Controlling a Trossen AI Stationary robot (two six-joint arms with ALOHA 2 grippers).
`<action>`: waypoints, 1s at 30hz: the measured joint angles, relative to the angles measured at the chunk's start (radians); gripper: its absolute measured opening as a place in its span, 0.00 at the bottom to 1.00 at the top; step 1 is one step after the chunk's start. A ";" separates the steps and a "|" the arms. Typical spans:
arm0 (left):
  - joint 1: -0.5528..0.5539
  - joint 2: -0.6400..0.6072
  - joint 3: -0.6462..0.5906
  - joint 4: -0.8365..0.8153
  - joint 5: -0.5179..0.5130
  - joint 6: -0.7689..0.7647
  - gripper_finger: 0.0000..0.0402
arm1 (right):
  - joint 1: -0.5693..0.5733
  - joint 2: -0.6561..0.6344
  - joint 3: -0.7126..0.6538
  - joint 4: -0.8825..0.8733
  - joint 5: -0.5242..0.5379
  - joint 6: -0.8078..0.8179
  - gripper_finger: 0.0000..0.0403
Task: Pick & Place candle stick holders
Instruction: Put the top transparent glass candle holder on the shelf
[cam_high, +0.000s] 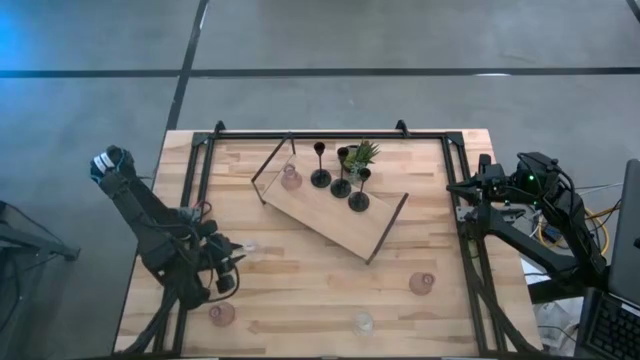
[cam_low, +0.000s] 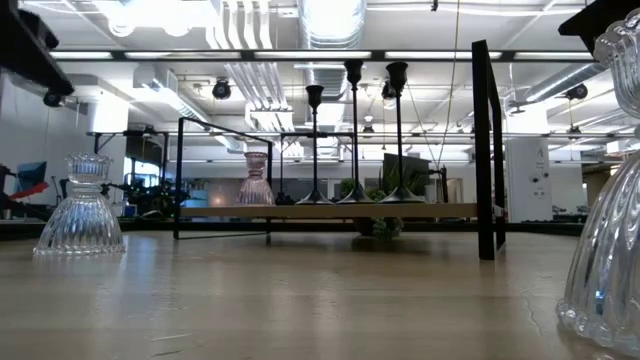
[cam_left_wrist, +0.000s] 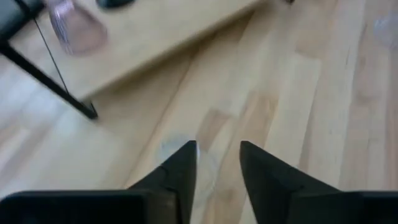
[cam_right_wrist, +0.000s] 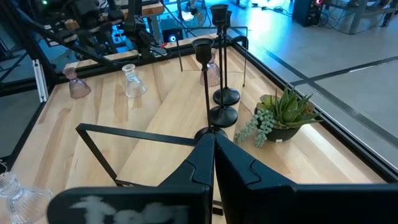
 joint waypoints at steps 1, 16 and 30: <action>0.000 0.003 -0.005 -0.001 0.017 -0.017 0.36 | 0.000 0.000 0.000 0.000 0.000 0.000 0.02; 0.000 0.074 -0.090 0.028 0.211 -0.241 0.58 | 0.000 0.000 0.000 0.000 0.000 0.000 0.02; 0.001 0.139 -0.234 0.249 0.111 -0.265 0.58 | 0.000 0.000 0.000 0.000 0.000 0.000 0.02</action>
